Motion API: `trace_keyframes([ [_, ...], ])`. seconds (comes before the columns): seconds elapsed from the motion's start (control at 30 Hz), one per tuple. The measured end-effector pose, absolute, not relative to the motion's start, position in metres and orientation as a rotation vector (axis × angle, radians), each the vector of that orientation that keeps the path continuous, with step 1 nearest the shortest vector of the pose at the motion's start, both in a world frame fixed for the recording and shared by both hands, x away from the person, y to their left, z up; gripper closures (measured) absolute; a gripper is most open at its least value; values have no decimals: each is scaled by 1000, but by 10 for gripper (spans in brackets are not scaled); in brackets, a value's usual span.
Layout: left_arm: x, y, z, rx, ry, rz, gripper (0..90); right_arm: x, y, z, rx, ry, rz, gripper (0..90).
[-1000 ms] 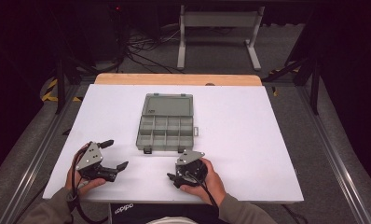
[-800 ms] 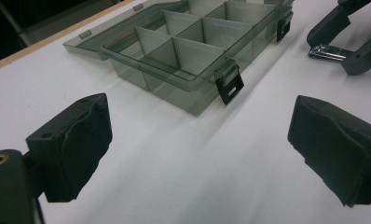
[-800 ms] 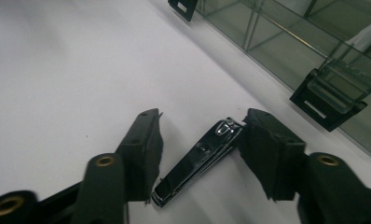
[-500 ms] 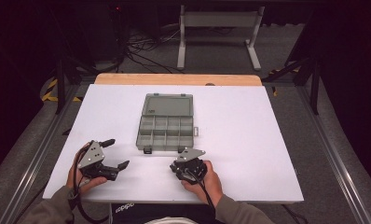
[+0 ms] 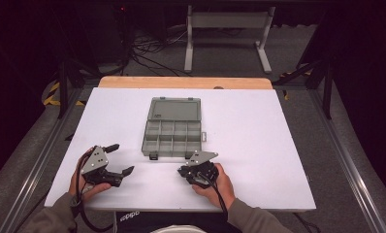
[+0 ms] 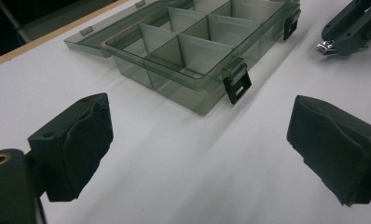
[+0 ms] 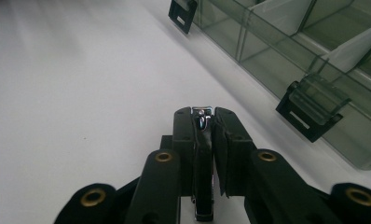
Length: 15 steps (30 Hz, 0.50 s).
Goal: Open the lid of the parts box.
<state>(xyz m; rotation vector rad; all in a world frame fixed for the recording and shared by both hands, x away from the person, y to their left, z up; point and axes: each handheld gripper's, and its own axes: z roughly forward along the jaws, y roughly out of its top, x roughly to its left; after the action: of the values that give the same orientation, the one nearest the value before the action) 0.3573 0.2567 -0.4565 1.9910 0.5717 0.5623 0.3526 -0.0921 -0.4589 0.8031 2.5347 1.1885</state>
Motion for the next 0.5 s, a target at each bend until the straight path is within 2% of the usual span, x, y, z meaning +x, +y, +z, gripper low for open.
trace_keyframes([
  [0.5,356,258,-455,1994,568,561,79,350,-96,-455,769,2525,1219,798],
])
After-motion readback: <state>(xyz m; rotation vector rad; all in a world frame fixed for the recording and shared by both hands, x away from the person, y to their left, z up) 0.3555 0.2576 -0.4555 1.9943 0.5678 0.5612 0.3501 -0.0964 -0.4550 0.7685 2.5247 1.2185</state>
